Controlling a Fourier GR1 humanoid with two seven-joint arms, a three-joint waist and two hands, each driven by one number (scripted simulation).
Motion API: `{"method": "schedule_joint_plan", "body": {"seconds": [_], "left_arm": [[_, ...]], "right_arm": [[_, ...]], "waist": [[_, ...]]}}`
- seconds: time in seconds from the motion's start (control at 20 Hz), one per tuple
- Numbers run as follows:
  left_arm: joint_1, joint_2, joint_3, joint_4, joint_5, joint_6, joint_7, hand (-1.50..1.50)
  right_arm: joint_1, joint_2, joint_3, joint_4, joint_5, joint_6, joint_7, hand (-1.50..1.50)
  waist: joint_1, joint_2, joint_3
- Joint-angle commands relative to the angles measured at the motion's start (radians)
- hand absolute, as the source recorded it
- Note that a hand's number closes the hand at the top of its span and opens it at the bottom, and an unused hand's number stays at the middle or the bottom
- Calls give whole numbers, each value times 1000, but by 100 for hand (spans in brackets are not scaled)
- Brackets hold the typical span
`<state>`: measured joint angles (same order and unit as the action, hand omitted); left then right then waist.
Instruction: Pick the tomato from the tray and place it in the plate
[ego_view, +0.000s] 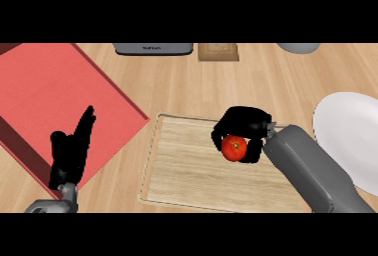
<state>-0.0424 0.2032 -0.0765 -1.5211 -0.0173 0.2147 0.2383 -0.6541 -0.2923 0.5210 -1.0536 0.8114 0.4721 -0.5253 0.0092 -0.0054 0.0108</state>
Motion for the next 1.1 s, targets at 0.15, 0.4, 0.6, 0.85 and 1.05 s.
{"method": "schedule_joint_plan", "body": {"seconds": [0.15, 0.4, 0.6, 0.85, 1.05], "left_arm": [[53, -14, 10, 14, 22, -38, -22, 0], [69, -14, 31, 3, 16, 0, 18, 0], [93, -17, 32, -34, 18, -2, 12, 0], [44, -28, 23, -17, 1, 2, 48, 0], [35, -10, 42, 24, -2, -15, 28, 0]], "right_arm": [[10, 18, -98, -79, 26, -74, 67, 150], [123, -35, -366, 31, 4, -276, 440, 150], [170, -62, -482, -36, 29, -447, 613, 150], [250, 11, -470, -360, 61, -507, 793, 150], [284, -42, -544, -507, 133, -613, 876, 150]], "waist": [[-8, 4, -11], [-77, -6, -11], [-71, -11, -12], [-67, -11, -12], [-63, -6, -12]]}}
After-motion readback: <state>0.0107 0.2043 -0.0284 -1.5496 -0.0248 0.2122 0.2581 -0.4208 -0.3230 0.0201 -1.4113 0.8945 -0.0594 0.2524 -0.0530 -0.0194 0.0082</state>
